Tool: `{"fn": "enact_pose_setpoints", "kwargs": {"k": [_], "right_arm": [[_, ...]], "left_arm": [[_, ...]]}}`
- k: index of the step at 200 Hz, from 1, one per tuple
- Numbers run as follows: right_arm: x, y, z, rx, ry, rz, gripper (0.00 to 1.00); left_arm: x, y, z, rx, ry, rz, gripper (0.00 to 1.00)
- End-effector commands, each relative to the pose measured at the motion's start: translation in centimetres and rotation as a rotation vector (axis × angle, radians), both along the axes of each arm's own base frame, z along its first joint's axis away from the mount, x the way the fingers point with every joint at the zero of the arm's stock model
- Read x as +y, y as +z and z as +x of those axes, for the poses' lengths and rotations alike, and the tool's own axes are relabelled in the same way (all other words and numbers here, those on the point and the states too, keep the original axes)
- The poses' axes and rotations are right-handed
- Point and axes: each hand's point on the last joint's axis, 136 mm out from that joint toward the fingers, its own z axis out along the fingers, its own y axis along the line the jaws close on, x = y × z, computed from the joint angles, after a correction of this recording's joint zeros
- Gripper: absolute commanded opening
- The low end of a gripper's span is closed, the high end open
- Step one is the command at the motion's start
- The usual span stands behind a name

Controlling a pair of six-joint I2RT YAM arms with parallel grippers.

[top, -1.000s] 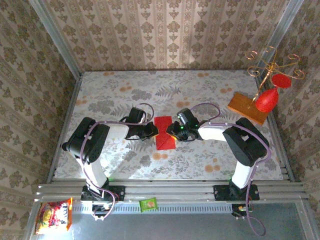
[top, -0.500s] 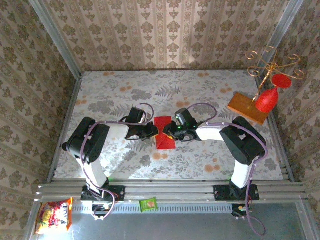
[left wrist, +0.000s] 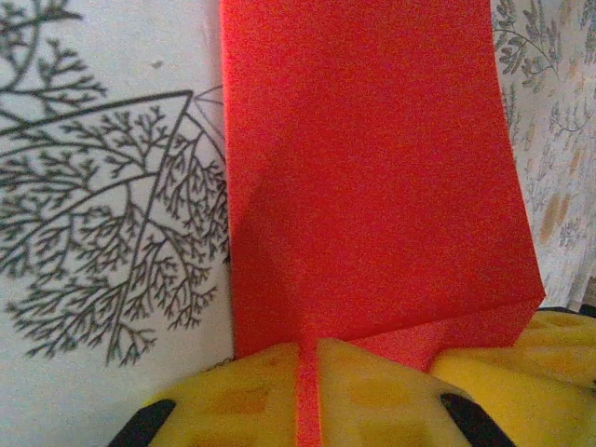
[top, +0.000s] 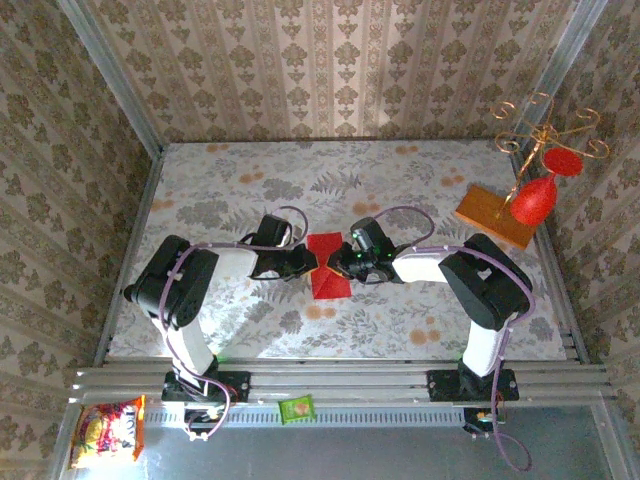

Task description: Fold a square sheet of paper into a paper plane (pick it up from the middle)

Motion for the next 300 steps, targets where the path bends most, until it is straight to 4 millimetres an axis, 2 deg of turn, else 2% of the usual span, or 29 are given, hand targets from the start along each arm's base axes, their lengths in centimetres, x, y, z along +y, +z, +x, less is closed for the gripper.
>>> {"fn": "enact_pose_setpoints", "kwargs": {"k": [1, 13, 31, 36, 57, 84, 102, 150, 189, 217, 253, 300], "right_arm": [[0.0, 1.7, 0.2, -0.081, 0.015, 0.001, 0.13], [0.1, 3.1, 0.5, -0.135, 0.031, 0.013, 0.12], [0.3, 5.7, 0.9, -0.232, 0.059, 0.026, 0.12], [0.3, 6.6, 1.0, -0.259, 0.070, 0.030, 0.12], [0.5, 9.6, 1.2, -0.346, 0.096, 0.061, 0.12], [1.0, 13.2, 1.5, -0.413, 0.106, 0.167, 0.12], [1.3, 15.0, 1.6, -0.432, 0.106, 0.229, 0.12], [1.7, 18.6, 1.8, -0.472, 0.110, 0.349, 0.12], [1.8, 19.7, 1.7, -0.476, 0.109, 0.389, 0.12], [1.6, 19.9, 1.8, -0.468, 0.104, 0.403, 0.13], [1.0, 18.9, 1.9, -0.444, 0.082, 0.391, 0.13], [0.5, 17.9, 2.0, -0.422, 0.060, 0.379, 0.13]], "left_arm": [[1.4, 1.4, 0.0, -0.014, 0.036, 0.014, 0.18], [2.0, 2.9, 0.4, -0.048, 0.054, -0.007, 0.24], [2.8, 5.2, 0.8, -0.122, 0.071, -0.044, 0.40], [3.9, 5.8, 1.6, -0.145, 0.103, -0.051, 0.44], [5.1, 8.6, 1.9, -0.227, 0.121, -0.102, 0.61], [5.1, 12.0, 1.6, -0.312, 0.102, -0.184, 0.85], [4.8, 13.5, 1.3, -0.337, 0.104, -0.230, 1.00], [2.6, 15.0, 0.3, -0.325, 0.045, -0.365, 1.00], [0.4, 15.9, -0.1, -0.324, -0.002, -0.447, 1.00], [0.2, 16.6, 0.1, -0.338, -0.006, -0.469, 0.98], [0.5, 17.7, 0.1, -0.380, 0.004, -0.462, 0.89], [0.7, 18.4, 0.0, -0.416, -0.006, -0.458, 0.66]]}}
